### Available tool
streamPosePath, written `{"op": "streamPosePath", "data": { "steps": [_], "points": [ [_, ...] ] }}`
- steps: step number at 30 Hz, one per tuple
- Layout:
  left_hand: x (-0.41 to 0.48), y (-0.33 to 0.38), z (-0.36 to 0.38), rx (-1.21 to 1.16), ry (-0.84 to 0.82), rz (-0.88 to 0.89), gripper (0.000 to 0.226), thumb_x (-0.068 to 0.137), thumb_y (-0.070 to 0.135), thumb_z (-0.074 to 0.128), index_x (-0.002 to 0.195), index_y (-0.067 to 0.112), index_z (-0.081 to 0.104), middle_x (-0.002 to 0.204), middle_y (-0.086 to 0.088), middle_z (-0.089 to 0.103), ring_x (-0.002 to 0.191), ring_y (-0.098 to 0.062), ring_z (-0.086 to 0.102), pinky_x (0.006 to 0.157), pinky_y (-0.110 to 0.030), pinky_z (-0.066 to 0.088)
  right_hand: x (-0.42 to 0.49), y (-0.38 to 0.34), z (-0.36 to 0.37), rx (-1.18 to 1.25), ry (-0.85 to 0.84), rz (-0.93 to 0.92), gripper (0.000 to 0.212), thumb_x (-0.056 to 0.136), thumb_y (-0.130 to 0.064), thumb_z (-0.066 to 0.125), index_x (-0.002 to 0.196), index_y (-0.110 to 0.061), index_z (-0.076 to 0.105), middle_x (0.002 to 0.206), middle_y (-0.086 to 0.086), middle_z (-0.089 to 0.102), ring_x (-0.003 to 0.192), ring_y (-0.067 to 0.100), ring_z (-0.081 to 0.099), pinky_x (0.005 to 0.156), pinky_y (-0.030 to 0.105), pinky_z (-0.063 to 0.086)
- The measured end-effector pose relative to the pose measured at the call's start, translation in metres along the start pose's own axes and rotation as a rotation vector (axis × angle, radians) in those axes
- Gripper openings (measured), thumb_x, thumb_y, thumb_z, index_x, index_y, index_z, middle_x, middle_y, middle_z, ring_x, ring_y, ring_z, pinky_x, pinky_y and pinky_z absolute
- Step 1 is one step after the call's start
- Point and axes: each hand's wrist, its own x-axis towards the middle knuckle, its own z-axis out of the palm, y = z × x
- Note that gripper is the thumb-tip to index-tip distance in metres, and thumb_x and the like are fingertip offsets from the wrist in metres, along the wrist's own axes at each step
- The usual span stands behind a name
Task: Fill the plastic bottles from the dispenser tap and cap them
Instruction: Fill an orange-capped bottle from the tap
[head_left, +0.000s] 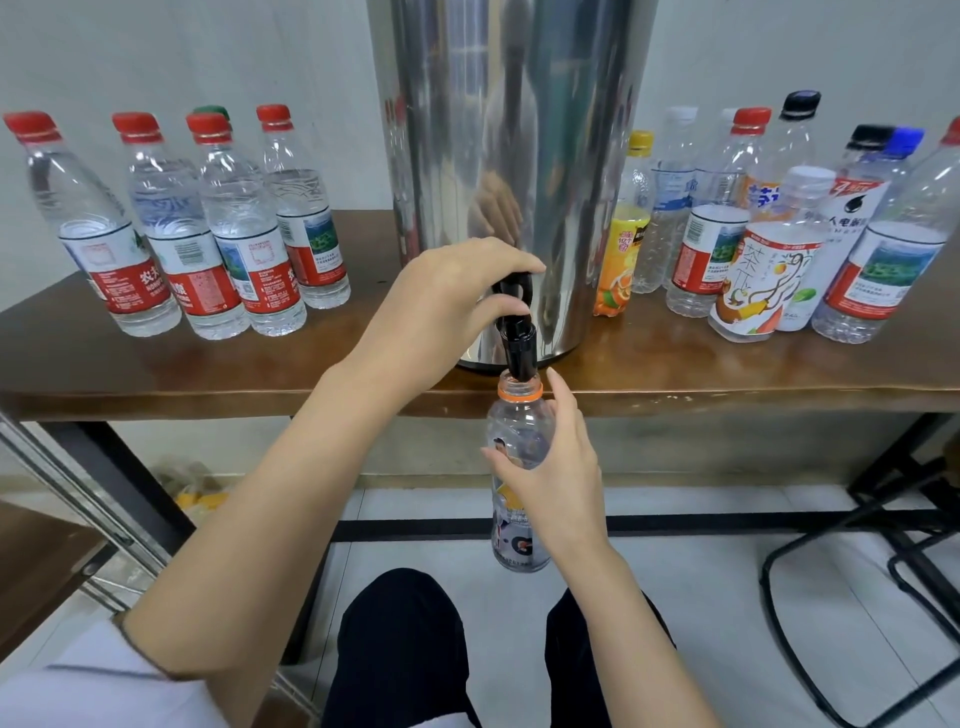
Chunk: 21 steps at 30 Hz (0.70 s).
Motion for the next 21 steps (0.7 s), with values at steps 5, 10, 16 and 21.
{"op": "streamPosePath", "data": {
  "steps": [5,10,16,21],
  "points": [
    [0.001,-0.002,0.0,-0.004,0.023,-0.003,0.027,0.084,0.014,0.073,0.11,0.009,0.072,0.103,-0.005,0.074,0.097,-0.023,0.069,0.087,-0.046,0.056,0.0,0.001,0.001,0.038,-0.002,-0.001,0.096,0.078,-0.032,0.083,0.151,-0.042,0.02,0.141,-0.022,0.042,0.095,-0.041,0.031,0.067,-0.009,0.032],
    [0.001,-0.006,0.003,0.096,0.117,0.07,0.018,0.082,0.016,0.075,0.1,0.012,0.076,0.093,0.0,0.075,0.087,-0.015,0.066,0.082,-0.027,0.051,0.0,0.001,0.001,0.054,0.004,-0.012,0.096,0.078,-0.031,0.083,0.15,-0.042,0.021,0.137,-0.021,0.044,0.096,-0.04,0.032,0.07,-0.007,0.034],
    [-0.013,-0.011,0.007,0.143,0.263,0.182,0.007,0.085,0.016,0.078,0.09,0.011,0.078,0.085,0.002,0.075,0.08,-0.011,0.064,0.08,-0.017,0.043,0.0,0.001,0.0,0.078,0.029,-0.019,0.096,0.077,-0.029,0.084,0.15,-0.041,0.023,0.128,-0.023,0.044,0.097,-0.039,0.034,0.07,-0.008,0.033],
    [-0.03,-0.01,0.015,0.194,0.443,0.263,0.007,0.086,0.009,0.078,0.083,0.004,0.077,0.082,-0.003,0.075,0.072,-0.021,0.07,0.066,-0.034,0.054,0.001,0.001,0.002,0.053,0.044,-0.035,0.095,0.077,-0.03,0.084,0.15,-0.041,0.024,0.124,-0.023,0.045,0.095,-0.039,0.034,0.07,-0.009,0.032]
  ]
}}
